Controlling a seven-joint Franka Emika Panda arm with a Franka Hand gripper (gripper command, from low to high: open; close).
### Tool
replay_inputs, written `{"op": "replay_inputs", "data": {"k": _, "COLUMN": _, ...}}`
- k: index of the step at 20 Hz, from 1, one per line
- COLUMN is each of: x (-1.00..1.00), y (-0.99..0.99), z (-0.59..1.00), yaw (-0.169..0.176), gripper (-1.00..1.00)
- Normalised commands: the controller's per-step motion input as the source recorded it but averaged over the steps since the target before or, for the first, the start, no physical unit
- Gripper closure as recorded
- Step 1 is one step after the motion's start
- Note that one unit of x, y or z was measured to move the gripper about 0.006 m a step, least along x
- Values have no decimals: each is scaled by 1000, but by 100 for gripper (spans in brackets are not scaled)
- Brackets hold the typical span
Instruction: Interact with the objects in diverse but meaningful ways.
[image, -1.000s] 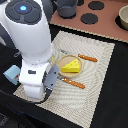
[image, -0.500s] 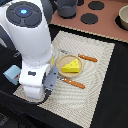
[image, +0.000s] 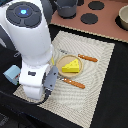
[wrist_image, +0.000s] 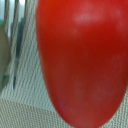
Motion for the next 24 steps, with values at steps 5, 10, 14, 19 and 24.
{"op": "replay_inputs", "data": {"k": 5, "x": 261, "y": -45, "z": -2, "yaw": 7, "gripper": 100}}
{"op": "replay_inputs", "data": {"k": 10, "x": 271, "y": -107, "z": -51, "yaw": 0, "gripper": 100}}
{"op": "replay_inputs", "data": {"k": 14, "x": 36, "y": -126, "z": 822, "yaw": 0, "gripper": 100}}
{"op": "replay_inputs", "data": {"k": 19, "x": -25, "y": 177, "z": 1000, "yaw": -6, "gripper": 100}}
{"op": "replay_inputs", "data": {"k": 24, "x": 7, "y": 311, "z": 961, "yaw": 0, "gripper": 100}}
